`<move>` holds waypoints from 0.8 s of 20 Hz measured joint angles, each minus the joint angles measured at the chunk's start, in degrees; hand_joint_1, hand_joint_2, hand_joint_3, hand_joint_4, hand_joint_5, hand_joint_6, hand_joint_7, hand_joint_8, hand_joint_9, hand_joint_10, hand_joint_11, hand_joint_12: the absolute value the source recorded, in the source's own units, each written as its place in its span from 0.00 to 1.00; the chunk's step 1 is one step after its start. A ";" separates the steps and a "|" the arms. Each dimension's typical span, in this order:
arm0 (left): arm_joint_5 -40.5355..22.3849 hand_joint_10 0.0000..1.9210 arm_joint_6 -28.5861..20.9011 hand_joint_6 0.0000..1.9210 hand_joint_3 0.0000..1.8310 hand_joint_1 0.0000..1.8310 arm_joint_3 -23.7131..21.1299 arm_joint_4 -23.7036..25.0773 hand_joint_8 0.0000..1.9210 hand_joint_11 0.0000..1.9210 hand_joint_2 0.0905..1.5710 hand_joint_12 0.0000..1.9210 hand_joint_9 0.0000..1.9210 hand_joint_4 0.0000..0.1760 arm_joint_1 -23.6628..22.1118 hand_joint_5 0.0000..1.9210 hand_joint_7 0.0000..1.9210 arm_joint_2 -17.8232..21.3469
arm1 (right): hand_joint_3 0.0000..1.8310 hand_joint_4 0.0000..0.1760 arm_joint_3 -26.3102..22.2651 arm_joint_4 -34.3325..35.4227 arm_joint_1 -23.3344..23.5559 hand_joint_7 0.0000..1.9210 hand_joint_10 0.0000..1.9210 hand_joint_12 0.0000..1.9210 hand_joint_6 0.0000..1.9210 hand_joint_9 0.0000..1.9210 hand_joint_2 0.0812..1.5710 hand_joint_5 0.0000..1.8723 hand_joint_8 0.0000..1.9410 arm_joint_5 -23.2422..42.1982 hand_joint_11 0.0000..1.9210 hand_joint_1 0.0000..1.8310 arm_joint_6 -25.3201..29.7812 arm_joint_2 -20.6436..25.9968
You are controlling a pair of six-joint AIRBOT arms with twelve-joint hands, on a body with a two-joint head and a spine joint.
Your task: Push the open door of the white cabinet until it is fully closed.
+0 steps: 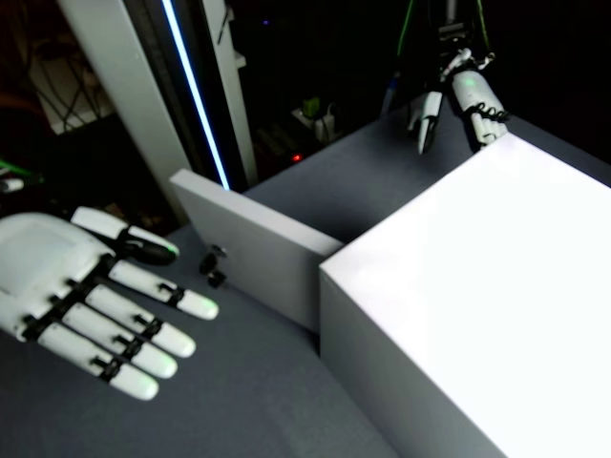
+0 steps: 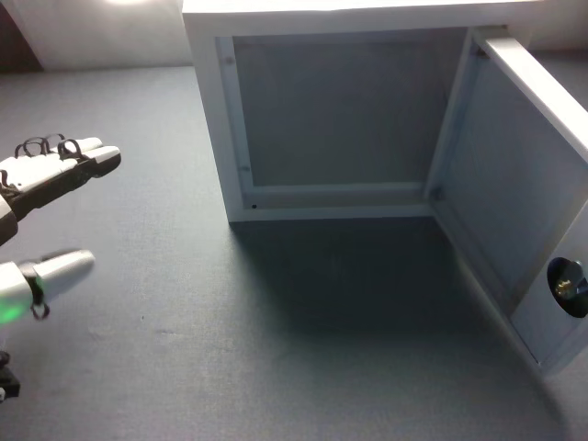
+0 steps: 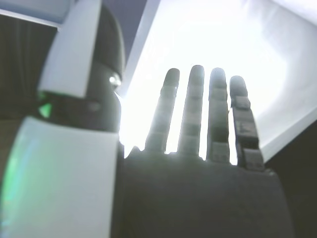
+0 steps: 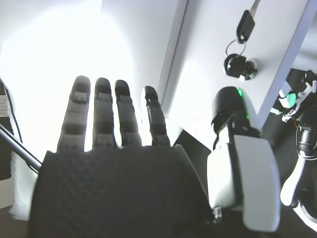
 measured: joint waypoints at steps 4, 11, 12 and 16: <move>-0.02 0.00 0.00 0.00 0.00 0.22 0.07 -0.11 0.00 0.00 0.93 0.21 0.00 0.00 0.00 0.04 0.00 -0.13 | 0.00 0.00 0.00 -0.02 0.00 0.00 0.00 0.06 0.00 0.00 0.86 0.03 0.00 0.02 0.00 0.23 0.00 0.00; -0.04 0.00 -0.07 0.00 0.00 0.26 0.07 -0.07 0.00 0.00 0.92 0.03 0.00 0.00 0.00 0.05 0.00 -0.31 | 0.01 0.00 -0.17 -0.50 -0.07 0.02 0.00 0.00 0.01 0.00 0.89 0.07 0.00 0.07 0.00 0.25 0.00 0.07; -0.04 0.00 -0.04 0.00 0.00 0.25 0.07 -0.11 0.00 0.00 0.92 0.04 0.00 0.00 0.00 0.04 0.00 -0.31 | 0.01 0.00 -0.37 -1.03 -0.07 0.02 0.00 0.00 0.01 0.00 0.89 0.07 0.00 0.22 0.00 0.26 0.04 0.13; -0.24 0.00 -0.15 0.00 0.00 0.28 0.07 -0.28 0.00 0.00 0.92 0.00 0.00 0.00 0.00 0.05 0.00 -0.31 | 0.00 0.00 -0.59 -4.92 -0.04 0.03 0.01 0.16 0.00 0.02 0.92 0.09 0.00 1.38 0.00 0.24 1.62 0.15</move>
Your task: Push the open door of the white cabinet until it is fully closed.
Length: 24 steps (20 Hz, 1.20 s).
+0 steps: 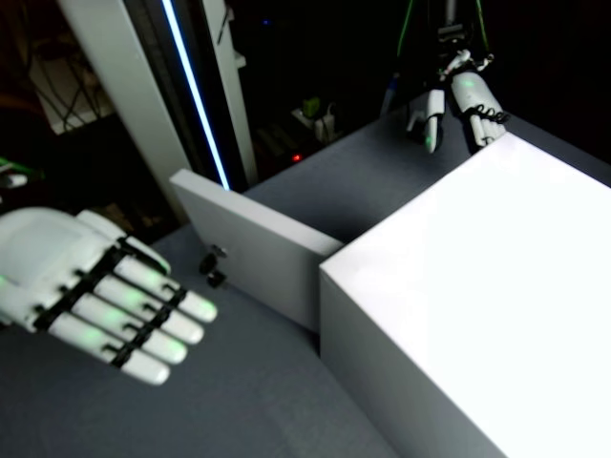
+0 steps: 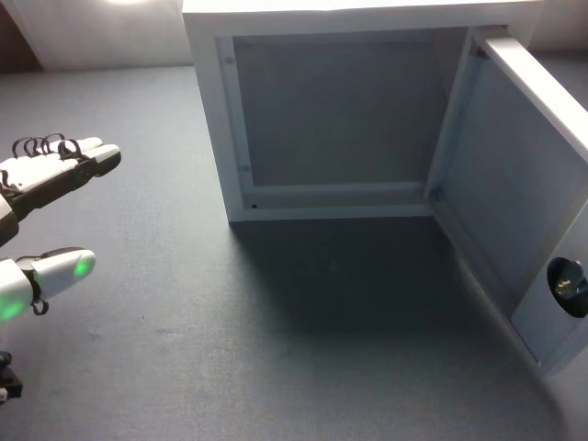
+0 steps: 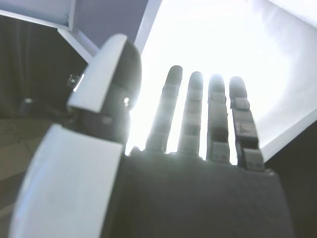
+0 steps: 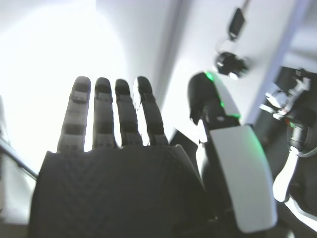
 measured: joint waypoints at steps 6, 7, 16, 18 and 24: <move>-0.52 0.00 -0.02 0.00 0.00 0.26 0.00 -0.44 0.00 0.00 0.93 0.09 0.00 0.00 0.00 0.04 0.00 0.00 | 0.00 0.00 -0.52 -5.18 0.85 0.04 0.00 0.15 0.00 0.03 0.92 0.12 0.00 0.96 0.00 0.27 1.55 0.13; -0.76 0.00 -0.02 0.00 0.00 0.27 0.00 -0.44 0.00 0.00 0.92 0.10 0.00 0.00 0.00 0.04 0.00 0.00 | 0.00 0.00 -0.55 -5.92 1.22 0.05 0.01 0.21 0.00 0.03 0.92 0.12 0.00 0.94 0.00 0.26 1.97 0.11; -0.85 0.00 -0.02 0.00 0.00 0.27 0.00 -1.09 0.00 0.00 0.93 0.12 0.00 0.00 0.00 0.04 0.00 0.00 | 0.00 0.00 -0.55 -10.05 2.34 0.07 0.01 0.32 0.00 0.06 0.93 0.12 0.00 0.85 0.00 0.24 3.69 -0.31; -0.87 0.00 -0.02 0.00 0.00 0.29 0.00 -1.09 0.00 0.00 0.92 0.05 0.00 0.00 0.00 0.04 0.00 0.00 | 0.00 0.00 -0.52 -10.91 2.91 0.06 0.00 0.25 0.00 0.05 0.94 0.11 0.00 0.90 0.00 0.22 4.02 -0.52; -0.90 0.00 -0.02 0.00 0.00 0.32 -0.02 -1.31 0.00 0.00 0.92 0.00 0.00 0.00 0.00 0.05 0.00 0.00 | 0.00 0.00 -0.39 -15.41 6.58 0.05 0.00 0.19 0.00 0.02 0.95 0.09 0.00 -0.46 0.00 0.15 5.29 -1.44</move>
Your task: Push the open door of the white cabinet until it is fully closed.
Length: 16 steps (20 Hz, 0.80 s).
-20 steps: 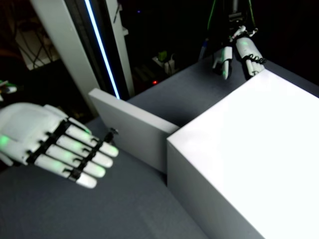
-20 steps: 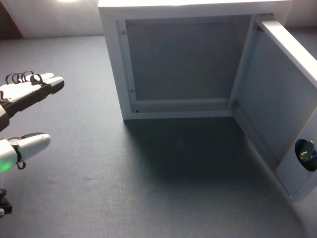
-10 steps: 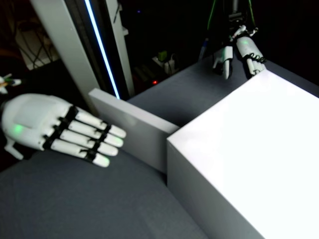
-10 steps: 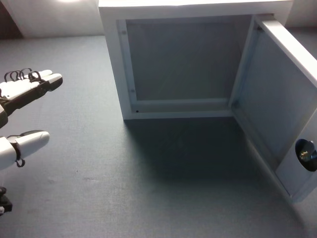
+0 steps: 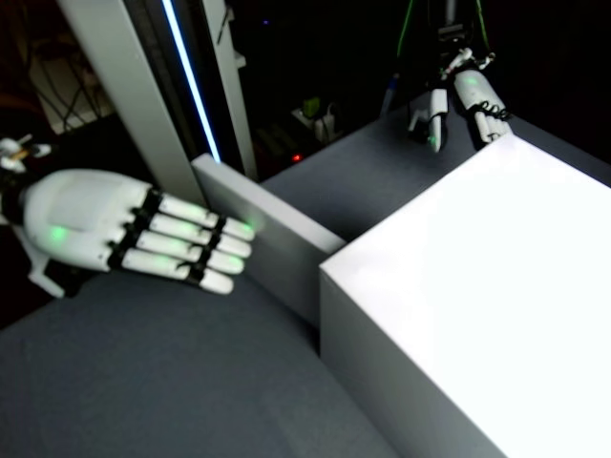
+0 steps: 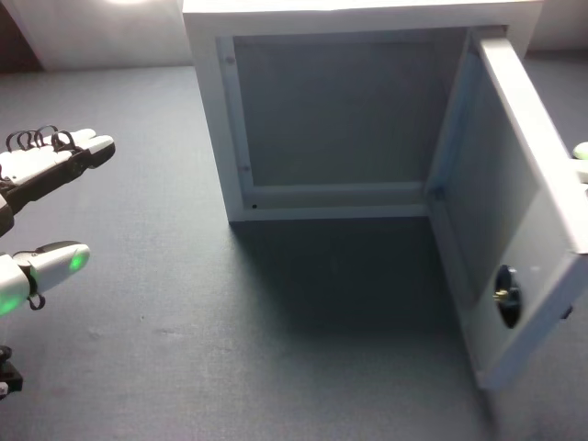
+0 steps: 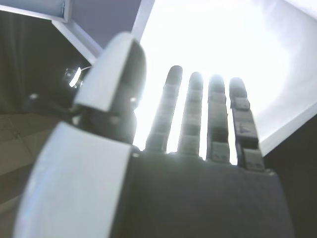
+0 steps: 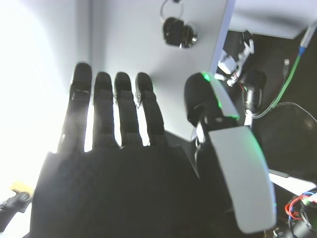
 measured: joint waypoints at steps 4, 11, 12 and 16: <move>-0.07 0.00 0.00 0.00 0.00 0.32 0.00 -0.15 0.00 0.01 0.92 0.00 0.00 0.00 0.00 0.05 0.00 0.00 | 0.00 0.00 1.16 -3.56 3.98 0.04 0.01 0.17 0.00 0.01 0.96 0.08 0.00 -3.39 0.00 0.13 1.60 -2.16; -0.87 0.00 0.00 0.00 0.00 0.32 0.00 -0.55 0.00 0.00 0.92 0.00 0.00 0.00 0.00 0.04 0.00 0.00 | 0.00 0.00 3.98 -10.75 11.45 0.02 0.00 0.01 0.01 0.00 0.96 0.07 0.00 -9.40 0.00 0.14 5.05 -6.93; -1.07 0.00 0.00 0.00 0.00 0.32 0.00 -0.72 0.00 0.00 0.92 0.00 0.00 0.00 0.00 0.04 0.00 0.00 | 0.00 0.00 4.39 -11.50 12.28 0.02 0.00 0.00 0.00 0.00 0.96 0.07 0.00 -10.05 0.00 0.12 5.53 -7.50; -1.55 0.00 -0.02 0.00 0.00 0.28 0.00 -1.11 0.00 0.00 0.92 0.00 0.00 0.00 0.07 0.04 0.00 0.00 | 0.00 0.00 5.90 -14.82 15.72 0.01 0.00 0.00 0.00 0.00 0.95 0.06 0.00 -12.59 0.00 0.15 7.43 -9.99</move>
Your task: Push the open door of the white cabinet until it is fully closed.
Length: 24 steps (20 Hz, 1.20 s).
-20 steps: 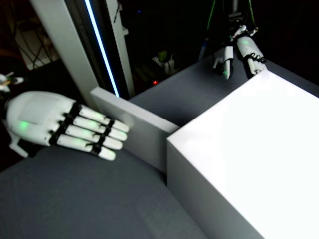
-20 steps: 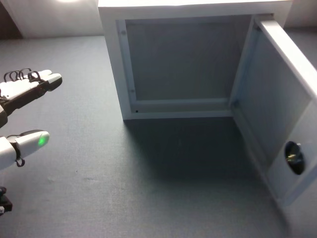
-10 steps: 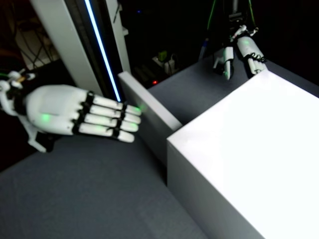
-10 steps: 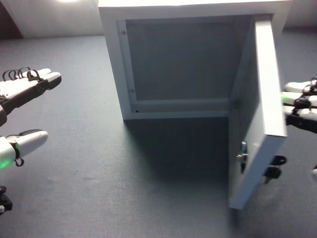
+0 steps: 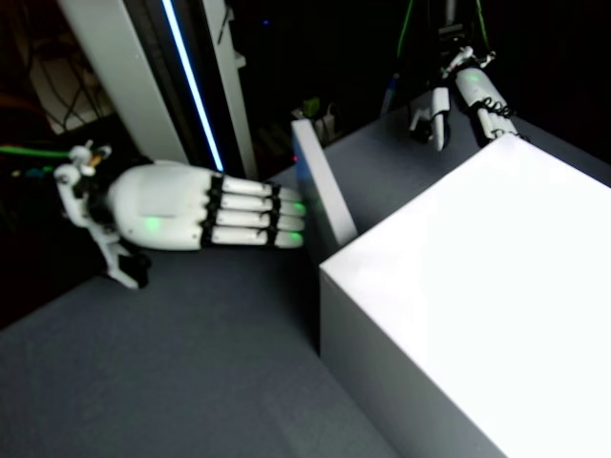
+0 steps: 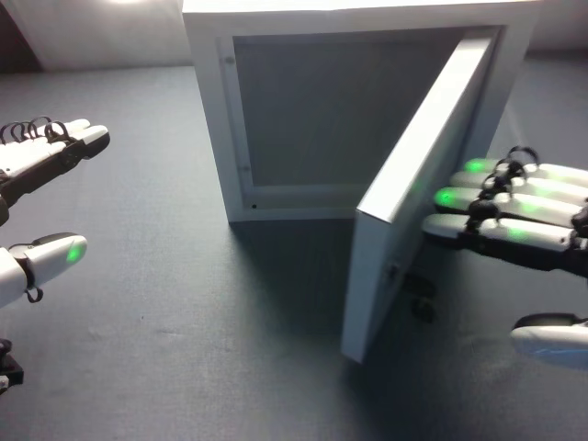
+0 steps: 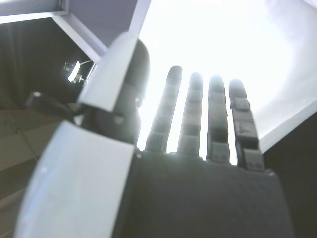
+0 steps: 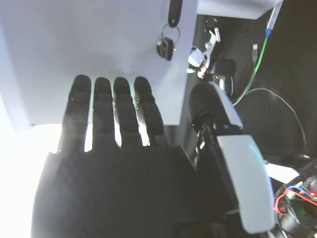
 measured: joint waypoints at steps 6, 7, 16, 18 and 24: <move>-0.96 0.00 0.02 0.00 0.00 0.27 -0.07 -0.90 0.00 0.00 0.93 0.00 0.00 0.00 0.50 0.03 0.00 0.02 | 0.00 0.00 2.29 -3.41 4.61 0.00 0.00 0.00 0.00 0.00 0.97 0.02 0.00 -2.56 0.00 0.08 1.99 -4.13; -1.42 0.00 0.00 0.00 0.00 0.28 -0.07 -1.14 0.00 0.00 0.93 0.00 0.00 0.00 0.79 0.03 0.00 0.02 | 0.00 0.00 2.64 -3.69 5.18 0.00 0.00 0.00 0.00 0.00 0.96 0.03 0.00 -2.82 0.00 0.09 2.34 -4.83; -2.71 0.00 0.46 0.00 0.00 0.29 -0.44 -2.73 0.00 0.00 0.93 0.00 0.00 0.00 1.49 0.02 0.00 0.46 | 0.00 0.00 5.88 -4.59 8.48 0.00 0.00 0.00 0.01 0.00 0.90 0.04 0.00 -4.81 0.00 0.21 2.78 -10.43; -2.95 0.00 0.46 0.00 0.00 0.30 -0.57 -3.13 0.00 0.00 0.93 0.00 0.00 0.00 1.79 0.02 0.00 0.46 | 0.00 0.00 6.62 -4.79 9.60 0.00 0.00 0.00 0.00 0.00 0.90 0.04 0.00 -5.33 0.00 0.23 2.78 -12.00; -3.69 0.00 0.48 0.00 0.00 0.25 -0.79 -4.11 0.00 0.00 0.94 0.00 0.00 0.00 2.82 0.02 0.00 0.44 | 0.00 0.00 9.35 -3.78 11.02 0.05 0.01 0.22 0.01 0.03 0.84 0.10 0.00 -7.10 0.00 0.42 2.80 -15.34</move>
